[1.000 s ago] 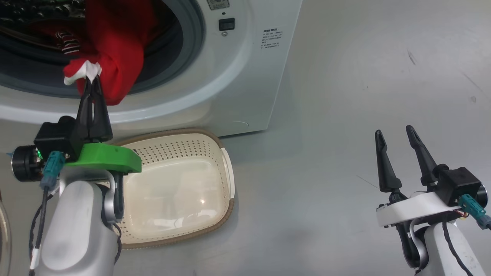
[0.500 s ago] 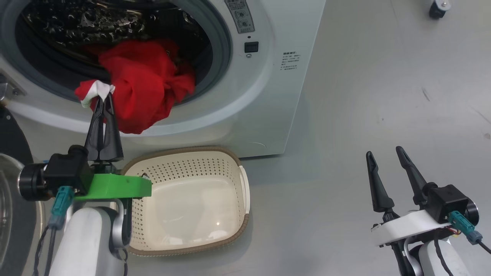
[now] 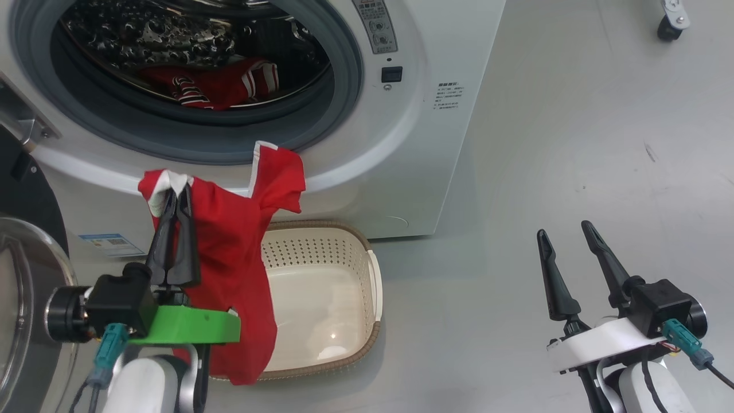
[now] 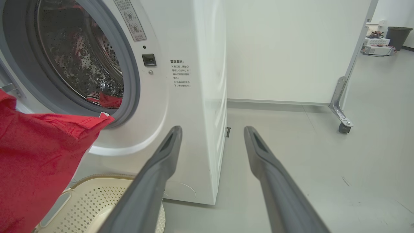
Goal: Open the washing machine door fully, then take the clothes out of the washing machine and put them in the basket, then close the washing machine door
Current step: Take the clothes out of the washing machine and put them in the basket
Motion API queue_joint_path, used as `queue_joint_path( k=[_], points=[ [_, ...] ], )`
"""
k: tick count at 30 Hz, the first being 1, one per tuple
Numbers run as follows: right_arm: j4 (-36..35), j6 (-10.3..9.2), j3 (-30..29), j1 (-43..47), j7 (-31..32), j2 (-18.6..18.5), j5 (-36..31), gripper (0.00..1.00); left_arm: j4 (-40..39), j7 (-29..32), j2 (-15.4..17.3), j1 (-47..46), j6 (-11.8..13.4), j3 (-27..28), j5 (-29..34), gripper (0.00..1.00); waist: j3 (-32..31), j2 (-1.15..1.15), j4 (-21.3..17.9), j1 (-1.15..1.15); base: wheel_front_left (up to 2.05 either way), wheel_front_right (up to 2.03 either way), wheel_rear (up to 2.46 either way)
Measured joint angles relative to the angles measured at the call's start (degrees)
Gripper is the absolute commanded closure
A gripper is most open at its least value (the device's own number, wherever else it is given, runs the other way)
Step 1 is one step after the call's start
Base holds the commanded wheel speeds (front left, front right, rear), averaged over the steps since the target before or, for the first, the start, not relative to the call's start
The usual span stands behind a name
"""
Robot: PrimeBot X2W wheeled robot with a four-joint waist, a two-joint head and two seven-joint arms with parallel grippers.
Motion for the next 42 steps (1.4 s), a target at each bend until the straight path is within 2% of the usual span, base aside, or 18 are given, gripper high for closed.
queue_joint_path(
  k=[12, 18, 32, 42],
  points=[
    [-1.56, 0.01, 1.04, -0.09, 0.05, 0.02, 0.0, 0.0, 5.44, 3.2, -0.01, 3.31, 0.01, -2.25, -3.85, 1.0, 3.13, 0.0, -1.24, 0.0, 0.0, 0.0, 0.0],
    [-2.35, 0.03, 2.0, -0.83, 0.07, 0.03, 0.0, 0.0, 10.85, 4.15, -0.01, 2.8, 0.01, -2.23, -5.73, 1.0, 5.61, 0.0, -2.17, 0.0, 0.0, 0.0, 0.0],
    [-3.16, 0.51, 3.81, -4.43, 0.07, 0.03, 0.25, 0.0, 28.4, 6.32, -0.04, -8.58, -0.01, -1.33, -6.38, 1.0, 12.34, 0.0, -5.65, 0.0, 0.0, 0.0, 0.0],
    [-2.55, 0.53, 4.28, -6.02, 0.05, 0.03, 1.23, 0.0, 39.27, 7.03, -0.08, -13.04, -0.01, -1.29, -5.97, 1.0, 15.48, 0.0, -8.23, 0.0, 0.0, 0.0, 0.0]
  ],
)
